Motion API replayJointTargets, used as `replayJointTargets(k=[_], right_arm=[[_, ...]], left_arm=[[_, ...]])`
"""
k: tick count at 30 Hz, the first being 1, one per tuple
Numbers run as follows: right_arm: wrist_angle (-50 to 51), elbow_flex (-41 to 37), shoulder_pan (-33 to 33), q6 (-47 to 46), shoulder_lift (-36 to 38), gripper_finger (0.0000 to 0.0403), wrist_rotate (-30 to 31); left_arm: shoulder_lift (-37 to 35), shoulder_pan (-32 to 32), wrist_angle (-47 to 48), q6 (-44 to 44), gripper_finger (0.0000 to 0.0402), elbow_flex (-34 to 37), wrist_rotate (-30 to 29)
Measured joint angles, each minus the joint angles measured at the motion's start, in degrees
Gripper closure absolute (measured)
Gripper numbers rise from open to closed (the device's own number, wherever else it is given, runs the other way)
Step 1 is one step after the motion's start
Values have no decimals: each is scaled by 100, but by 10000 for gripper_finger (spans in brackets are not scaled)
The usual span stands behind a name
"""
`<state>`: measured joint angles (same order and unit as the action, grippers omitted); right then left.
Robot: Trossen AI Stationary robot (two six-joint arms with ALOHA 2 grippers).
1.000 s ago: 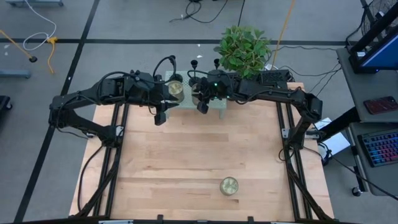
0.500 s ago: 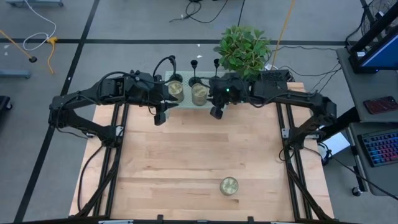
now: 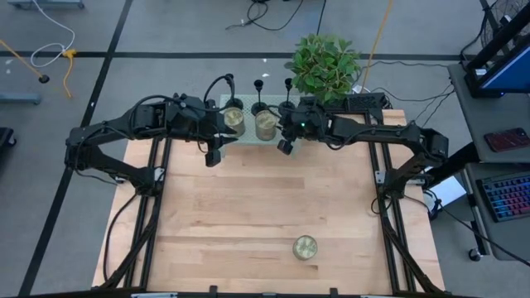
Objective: Pick & Place candle stick holders
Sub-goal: Put the top scented candle on the shelf aligned with the middle candle holder, then put the scented candle on the shelf aligned with the right candle holder
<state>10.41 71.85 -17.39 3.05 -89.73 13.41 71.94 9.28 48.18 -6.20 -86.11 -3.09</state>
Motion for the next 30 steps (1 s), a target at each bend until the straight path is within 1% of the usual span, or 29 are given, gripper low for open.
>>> replayJointTargets(k=[2, 7, 13, 19, 22, 25, 28, 30], right_arm=[[-223, -116, 3, 67, -12, 342, -4], [-290, -152, 14, 84, -9, 342, -24], [-519, -152, 7, 332, -11, 342, -589], [-662, -152, 10, 409, -11, 342, -602], [-355, -154, 33, 382, 117, 342, -603], [44, -152, 213, 369, 406, 342, -597], [679, -152, 589, 367, 712, 342, -635], [1171, -152, 926, 360, 889, 339, -831]], left_arm=[[0, 0, 0, 0, 304, 0, 0], [0, 0, 0, 0, 305, 0, 0], [0, 0, 0, 2, 305, 0, 0], [-1, 0, 0, 2, 305, 0, 0], [0, 0, 3, 2, 305, 0, 0], [0, 0, 8, 2, 305, 0, 1], [0, 0, 9, 2, 305, 0, 0], [0, 0, 7, 2, 304, 0, 0]])
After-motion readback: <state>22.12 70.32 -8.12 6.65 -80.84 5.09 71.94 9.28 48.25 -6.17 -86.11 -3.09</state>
